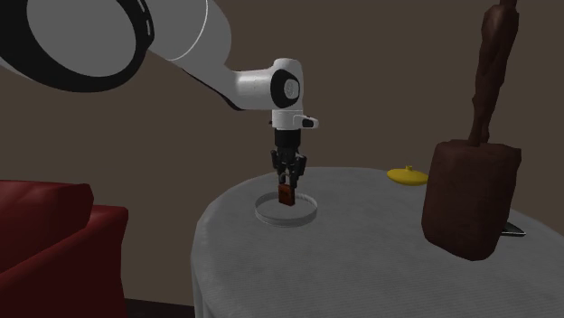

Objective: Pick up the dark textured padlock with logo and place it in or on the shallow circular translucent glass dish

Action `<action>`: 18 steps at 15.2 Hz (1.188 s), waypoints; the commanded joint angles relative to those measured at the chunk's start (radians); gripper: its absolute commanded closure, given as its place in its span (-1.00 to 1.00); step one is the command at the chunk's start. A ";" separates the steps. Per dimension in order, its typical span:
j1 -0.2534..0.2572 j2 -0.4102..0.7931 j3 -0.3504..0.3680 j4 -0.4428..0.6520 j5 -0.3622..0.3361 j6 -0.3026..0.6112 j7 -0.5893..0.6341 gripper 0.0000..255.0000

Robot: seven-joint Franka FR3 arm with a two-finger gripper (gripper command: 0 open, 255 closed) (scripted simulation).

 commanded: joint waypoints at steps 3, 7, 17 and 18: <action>0.000 0.000 0.000 0.000 0.000 0.000 0.000 -1.00; 0.002 -0.007 0.001 0.021 0.002 -0.028 -0.002 -1.00; 0.010 -0.018 0.004 0.098 0.007 -0.114 -0.009 -1.00; 0.010 -0.018 0.004 0.098 0.007 -0.114 -0.009 -1.00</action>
